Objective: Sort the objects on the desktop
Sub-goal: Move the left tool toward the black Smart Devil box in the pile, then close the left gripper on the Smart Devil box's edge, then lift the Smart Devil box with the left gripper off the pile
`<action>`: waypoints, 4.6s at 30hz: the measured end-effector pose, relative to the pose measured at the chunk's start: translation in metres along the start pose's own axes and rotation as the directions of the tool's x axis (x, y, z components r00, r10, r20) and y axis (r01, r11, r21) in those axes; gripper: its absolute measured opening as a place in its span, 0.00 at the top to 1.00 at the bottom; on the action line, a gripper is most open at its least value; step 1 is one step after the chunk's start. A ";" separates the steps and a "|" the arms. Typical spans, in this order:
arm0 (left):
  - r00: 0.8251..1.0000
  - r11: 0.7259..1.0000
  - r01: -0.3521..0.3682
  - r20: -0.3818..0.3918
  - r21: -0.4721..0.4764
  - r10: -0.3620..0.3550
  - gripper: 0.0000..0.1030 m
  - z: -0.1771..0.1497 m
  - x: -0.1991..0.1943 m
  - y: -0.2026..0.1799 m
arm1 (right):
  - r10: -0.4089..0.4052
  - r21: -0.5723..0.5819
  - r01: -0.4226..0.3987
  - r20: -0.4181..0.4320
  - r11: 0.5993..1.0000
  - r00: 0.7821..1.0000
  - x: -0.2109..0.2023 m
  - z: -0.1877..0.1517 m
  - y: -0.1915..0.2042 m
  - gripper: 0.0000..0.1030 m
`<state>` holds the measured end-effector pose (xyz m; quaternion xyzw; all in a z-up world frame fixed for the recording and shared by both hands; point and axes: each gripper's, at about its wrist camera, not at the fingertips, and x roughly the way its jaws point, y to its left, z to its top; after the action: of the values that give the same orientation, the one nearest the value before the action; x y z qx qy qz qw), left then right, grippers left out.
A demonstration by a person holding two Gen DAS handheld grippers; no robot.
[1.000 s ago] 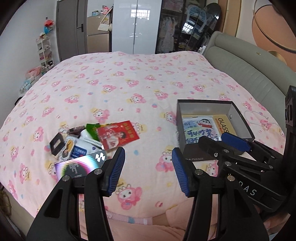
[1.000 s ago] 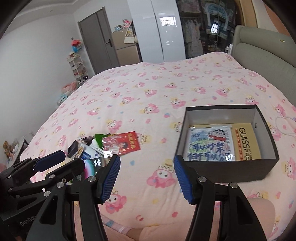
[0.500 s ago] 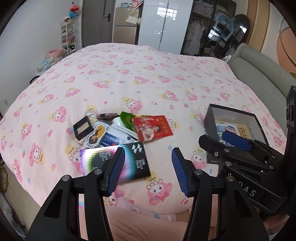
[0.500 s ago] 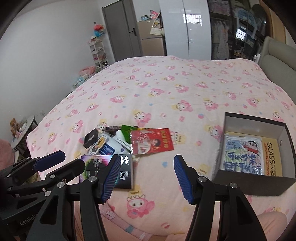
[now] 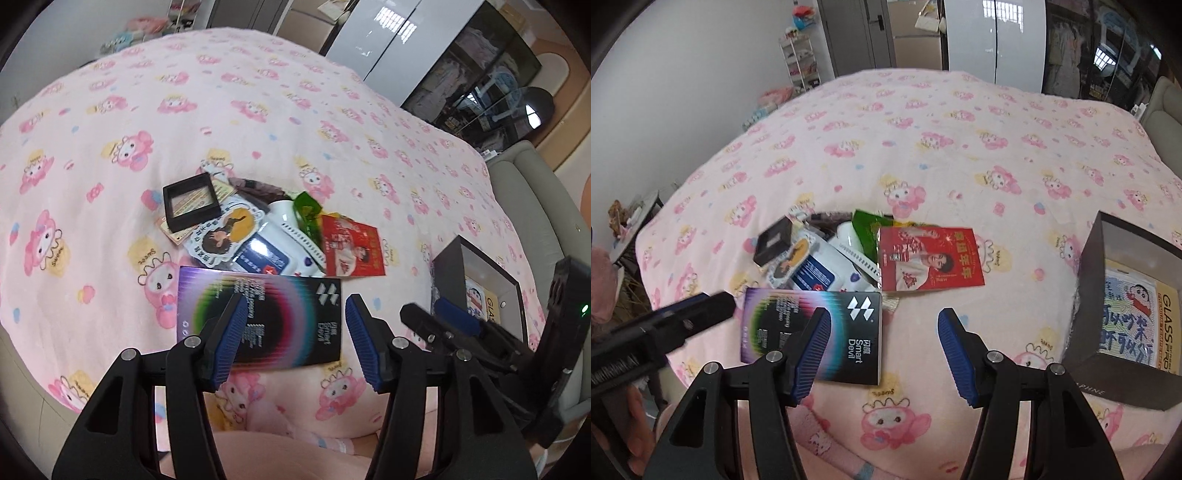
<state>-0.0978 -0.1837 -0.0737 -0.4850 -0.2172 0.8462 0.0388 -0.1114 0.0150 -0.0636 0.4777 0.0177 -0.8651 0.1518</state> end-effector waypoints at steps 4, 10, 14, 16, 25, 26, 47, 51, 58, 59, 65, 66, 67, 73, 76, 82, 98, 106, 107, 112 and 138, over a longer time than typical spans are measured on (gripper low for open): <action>0.996 0.994 -0.027 -0.084 -0.107 0.018 0.44 0.016 0.033 0.033 | 0.002 0.004 -0.002 -0.095 1.000 0.996 0.041 -0.004 0.001 0.44; 0.971 0.973 -0.026 -0.236 -0.231 -0.030 0.43 0.018 0.075 0.066 | -0.011 0.024 0.016 -0.180 1.000 0.984 0.089 -0.012 -0.001 0.44; 0.966 0.964 -0.038 -0.255 -0.261 -0.031 0.42 0.016 0.077 0.073 | -0.041 0.026 0.047 -0.187 0.999 0.982 0.104 -0.014 -0.004 0.44; 0.966 0.963 -0.046 -0.259 -0.267 -0.026 0.42 0.018 0.077 0.075 | -0.009 0.044 0.018 -0.184 0.999 0.983 0.107 -0.014 -0.005 0.40; 0.970 0.961 -0.115 -0.238 -0.251 0.054 0.36 0.029 0.074 0.085 | -0.012 0.092 0.026 -0.158 0.995 0.987 0.103 -0.014 -0.016 0.38; 0.966 0.960 -0.114 -0.253 -0.255 0.048 0.36 0.029 0.078 0.087 | 0.003 0.099 0.013 -0.167 0.995 0.986 0.105 -0.015 -0.018 0.38; 0.897 0.989 -0.130 -0.417 0.064 0.145 0.23 0.022 0.146 -0.021 | 0.240 0.326 -0.184 -0.140 0.927 0.961 0.117 -0.035 -0.069 0.30; 0.904 0.998 -0.031 -0.424 0.058 0.053 0.23 0.009 0.151 -0.058 | 0.091 0.247 -0.072 -0.064 0.966 0.994 0.081 -0.031 -0.085 0.30; 0.863 0.996 0.086 -0.500 0.022 -0.064 0.33 -0.027 0.171 -0.089 | 0.013 0.242 0.011 -0.095 0.970 0.995 0.058 -0.038 -0.146 0.30; 0.864 0.996 0.090 -0.499 0.014 -0.070 0.37 -0.029 0.172 -0.089 | 0.008 0.245 0.020 -0.114 0.969 0.993 0.060 -0.043 -0.151 0.30; 0.919 0.998 -0.001 -0.393 -0.057 -0.021 0.45 -0.023 0.159 -0.068 | -0.006 0.286 0.034 -0.098 0.958 0.995 0.038 -0.078 -0.171 0.30; 0.926 0.999 0.004 -0.377 -0.054 -0.024 0.45 -0.022 0.158 -0.069 | -0.015 0.290 0.044 -0.100 0.956 0.995 0.034 -0.083 -0.173 0.30; 0.932 0.999 0.010 -0.362 -0.051 -0.027 0.45 -0.021 0.157 -0.070 | -0.017 0.291 0.048 -0.109 0.955 0.994 0.032 -0.087 -0.176 0.30; 0.969 0.996 0.016 -0.247 0.087 0.006 0.52 -0.005 0.175 -0.102 | 0.122 0.317 -0.056 -0.193 0.947 0.974 0.030 -0.117 -0.176 0.31; 0.956 0.993 0.008 -0.293 0.115 0.026 0.60 -0.009 0.189 -0.104 | 0.228 0.298 -0.157 -0.221 0.942 0.948 0.035 -0.126 -0.164 0.32; 0.916 0.992 -0.024 -0.396 0.124 0.072 0.64 -0.027 0.196 -0.094 | 0.188 0.287 -0.111 -0.258 0.952 0.948 0.061 -0.128 -0.156 0.37; 0.902 0.995 0.083 -0.430 0.063 -0.048 0.64 -0.059 0.172 -0.099 | 0.055 0.275 -0.016 -0.137 0.961 0.989 0.036 -0.106 -0.164 0.37; 0.856 0.988 0.109 -0.516 0.112 -0.036 0.60 -0.082 0.192 -0.124 | 0.190 0.362 -0.109 -0.196 0.926 0.962 0.063 -0.118 -0.164 0.36; 0.858 0.988 0.105 -0.512 0.117 -0.030 0.59 -0.082 0.192 -0.125 | 0.176 0.340 -0.099 -0.204 0.935 0.963 0.068 -0.111 -0.159 0.36; 0.871 0.990 0.134 -0.472 -0.036 -0.135 0.57 -0.067 0.181 -0.100 | 0.134 0.245 -0.097 -0.138 0.965 0.981 0.065 -0.081 -0.149 0.44; 0.877 0.996 0.074 -0.472 -0.057 -0.092 0.66 -0.077 0.172 -0.087 | 0.215 0.354 -0.179 -0.064 0.918 0.975 0.050 -0.114 -0.177 0.67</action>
<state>-0.1362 -0.0321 -0.2099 -0.6681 -0.2375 0.6952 0.1181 -0.0924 0.1915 -0.1870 0.5396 -0.1753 -0.8096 0.1505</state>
